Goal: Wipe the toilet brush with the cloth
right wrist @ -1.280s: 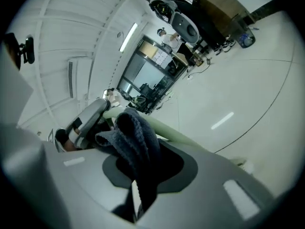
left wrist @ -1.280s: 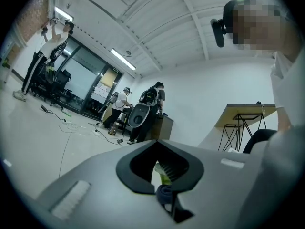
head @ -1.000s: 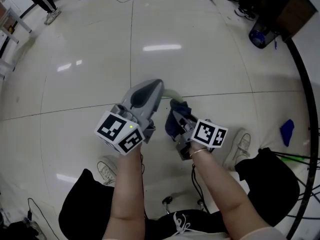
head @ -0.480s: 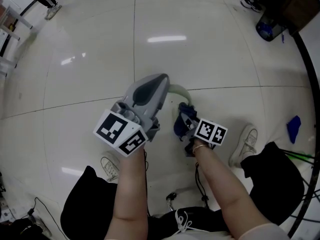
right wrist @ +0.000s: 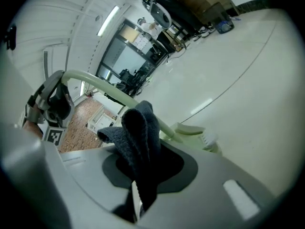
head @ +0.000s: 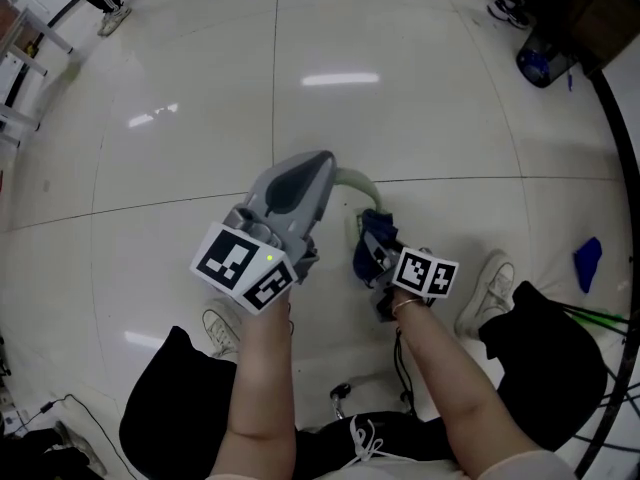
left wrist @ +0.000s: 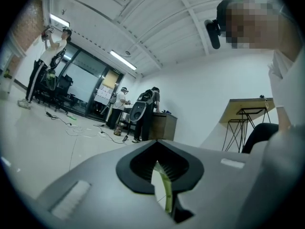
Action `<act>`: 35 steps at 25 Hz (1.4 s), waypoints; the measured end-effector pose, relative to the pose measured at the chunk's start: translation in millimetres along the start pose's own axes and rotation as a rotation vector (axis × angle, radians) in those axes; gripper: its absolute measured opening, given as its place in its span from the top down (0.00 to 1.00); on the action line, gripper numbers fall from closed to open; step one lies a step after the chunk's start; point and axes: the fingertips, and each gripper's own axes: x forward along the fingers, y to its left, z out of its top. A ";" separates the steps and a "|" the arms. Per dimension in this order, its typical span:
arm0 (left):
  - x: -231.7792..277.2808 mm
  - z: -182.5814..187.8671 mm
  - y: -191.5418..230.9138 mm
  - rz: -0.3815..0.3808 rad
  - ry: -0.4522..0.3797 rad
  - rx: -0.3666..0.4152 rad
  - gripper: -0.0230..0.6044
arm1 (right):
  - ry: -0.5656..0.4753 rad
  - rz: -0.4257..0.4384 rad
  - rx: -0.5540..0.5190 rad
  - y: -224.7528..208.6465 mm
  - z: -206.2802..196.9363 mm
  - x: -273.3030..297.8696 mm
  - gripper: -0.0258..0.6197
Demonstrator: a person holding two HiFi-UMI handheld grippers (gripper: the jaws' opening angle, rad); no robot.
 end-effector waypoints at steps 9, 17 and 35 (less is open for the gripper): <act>-61.6 32.2 10.5 0.273 -0.168 -0.041 0.95 | -0.201 -0.103 -0.276 8.7 65.0 -94.1 0.86; -116.8 -29.6 -38.6 0.453 -0.081 0.007 0.95 | -0.329 -0.153 -0.819 73.5 96.0 -163.0 0.86; -105.6 -68.1 -96.6 0.325 0.076 0.121 0.95 | -0.331 -0.104 -0.785 79.1 67.9 -191.9 0.87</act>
